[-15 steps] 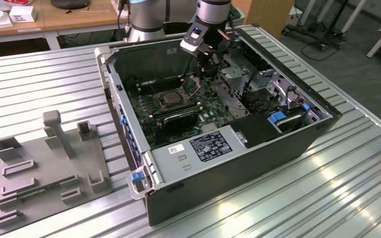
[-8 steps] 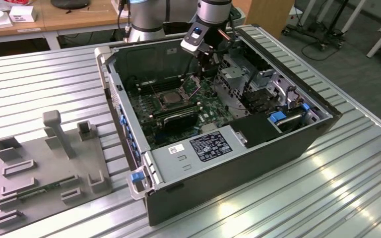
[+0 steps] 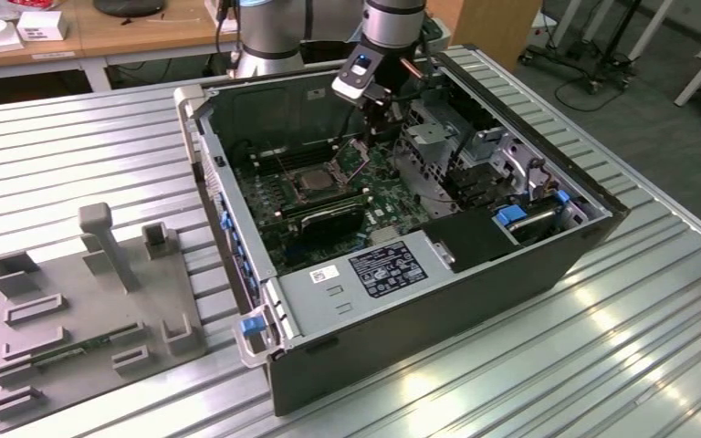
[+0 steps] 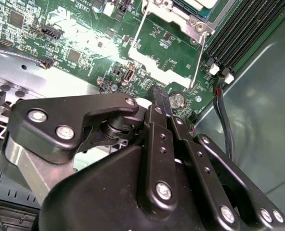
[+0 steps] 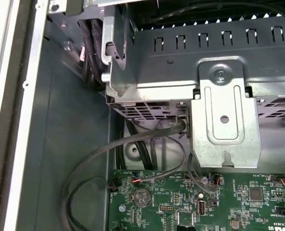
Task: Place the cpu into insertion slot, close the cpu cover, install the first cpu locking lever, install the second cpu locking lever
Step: 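Close the cpu cover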
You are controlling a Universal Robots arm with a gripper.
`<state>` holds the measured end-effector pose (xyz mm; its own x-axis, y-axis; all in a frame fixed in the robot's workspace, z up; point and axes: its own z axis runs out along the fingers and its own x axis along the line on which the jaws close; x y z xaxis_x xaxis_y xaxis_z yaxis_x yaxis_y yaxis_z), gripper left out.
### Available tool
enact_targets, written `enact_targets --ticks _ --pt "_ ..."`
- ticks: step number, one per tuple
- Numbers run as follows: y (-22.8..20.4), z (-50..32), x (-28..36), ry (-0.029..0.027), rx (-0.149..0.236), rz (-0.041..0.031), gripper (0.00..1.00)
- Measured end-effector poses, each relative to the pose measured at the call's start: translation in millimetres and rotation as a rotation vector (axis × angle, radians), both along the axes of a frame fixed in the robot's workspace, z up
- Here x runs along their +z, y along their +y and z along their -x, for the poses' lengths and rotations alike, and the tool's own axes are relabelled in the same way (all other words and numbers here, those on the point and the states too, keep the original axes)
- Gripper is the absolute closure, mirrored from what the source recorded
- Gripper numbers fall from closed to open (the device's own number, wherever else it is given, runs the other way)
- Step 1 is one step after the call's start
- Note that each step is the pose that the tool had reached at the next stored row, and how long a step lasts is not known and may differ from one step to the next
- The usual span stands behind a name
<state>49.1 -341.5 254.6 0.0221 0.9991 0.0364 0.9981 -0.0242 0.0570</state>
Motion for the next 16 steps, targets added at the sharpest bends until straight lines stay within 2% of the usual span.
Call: enact_targets --ticks 16 --pt "-0.1 0.0 -11.8 0.0001 0.0 0.0004 0.89"
